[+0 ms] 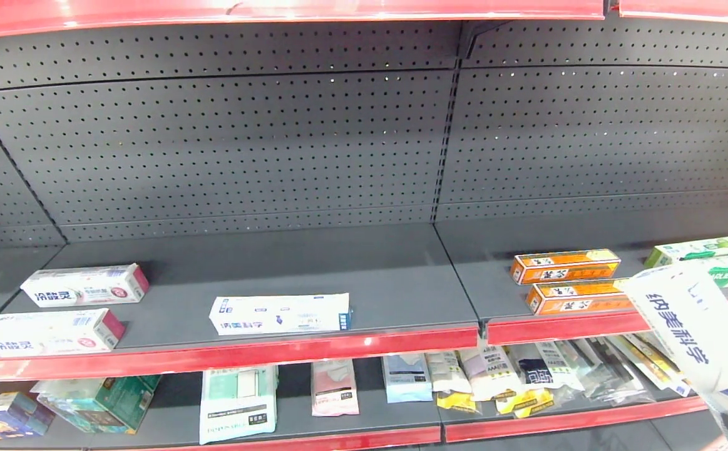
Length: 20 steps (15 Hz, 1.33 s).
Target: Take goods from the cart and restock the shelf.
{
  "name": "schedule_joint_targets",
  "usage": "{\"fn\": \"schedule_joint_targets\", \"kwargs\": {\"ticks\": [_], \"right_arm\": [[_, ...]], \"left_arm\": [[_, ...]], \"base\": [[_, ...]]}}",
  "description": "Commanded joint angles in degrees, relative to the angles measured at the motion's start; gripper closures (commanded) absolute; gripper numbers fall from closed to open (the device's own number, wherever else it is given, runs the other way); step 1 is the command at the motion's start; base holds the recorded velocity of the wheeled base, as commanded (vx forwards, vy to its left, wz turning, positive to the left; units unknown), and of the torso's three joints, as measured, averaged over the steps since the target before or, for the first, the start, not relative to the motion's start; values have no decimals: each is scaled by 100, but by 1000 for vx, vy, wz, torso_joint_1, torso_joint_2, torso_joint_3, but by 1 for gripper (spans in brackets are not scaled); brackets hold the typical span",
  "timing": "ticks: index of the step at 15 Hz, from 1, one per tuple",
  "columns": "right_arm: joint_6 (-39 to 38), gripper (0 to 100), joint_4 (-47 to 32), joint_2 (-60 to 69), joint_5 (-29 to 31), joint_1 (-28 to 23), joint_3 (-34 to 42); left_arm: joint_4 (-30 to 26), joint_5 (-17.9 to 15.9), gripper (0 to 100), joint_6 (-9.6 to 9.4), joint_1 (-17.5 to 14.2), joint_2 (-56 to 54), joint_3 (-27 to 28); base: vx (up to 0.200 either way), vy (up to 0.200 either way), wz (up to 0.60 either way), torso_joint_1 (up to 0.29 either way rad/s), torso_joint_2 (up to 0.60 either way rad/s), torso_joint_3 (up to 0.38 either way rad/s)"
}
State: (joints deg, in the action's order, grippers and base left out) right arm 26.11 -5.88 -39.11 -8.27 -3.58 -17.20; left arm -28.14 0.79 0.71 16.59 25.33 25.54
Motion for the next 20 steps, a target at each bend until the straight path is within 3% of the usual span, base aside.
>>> {"fn": "schedule_joint_targets", "kwargs": {"ticks": [1, 10, 14, 16, 17, 18, 20], "right_arm": [[-1, 100, -1, -18, 0, 77, -3], [149, 100, 8, -616, -17, 147, -460], [87, 100, 508, -2048, -8, 789, -1207], [78, 100, 1097, -2804, -52, 895, -1233], [157, 100, 1633, -3463, -378, 895, -1233], [166, 100, 1651, -3490, -395, 895, -1233], [500, 100, 2082, -4500, -685, 895, -1505]], "left_arm": [[-377, -53, 0, -229, 213, -1224, -40], [-377, -53, 0, -545, 213, -1892, -365], [-377, -35, 0, -554, 204, -2533, -664], [-324, 123, 0, -545, 204, -2533, -743], [-280, 264, 0, -537, 204, -2533, -963], [-280, 264, 0, -528, 204, -2533, -972], [-78, 202, 0, -176, 204, -2533, -1051]], "base": [[0, 0, 600, 2, -2, 7], [0, 0, 533, 2, 1, 4], [0, 0, 0, 0, 0, 0], [0, 0, 0, 0, 0, 0], [0, 0, 0, 0, 0, 0], [0, 0, 0, 0, 0, 0], [0, 0, 0, 0, 0, 0]]}}
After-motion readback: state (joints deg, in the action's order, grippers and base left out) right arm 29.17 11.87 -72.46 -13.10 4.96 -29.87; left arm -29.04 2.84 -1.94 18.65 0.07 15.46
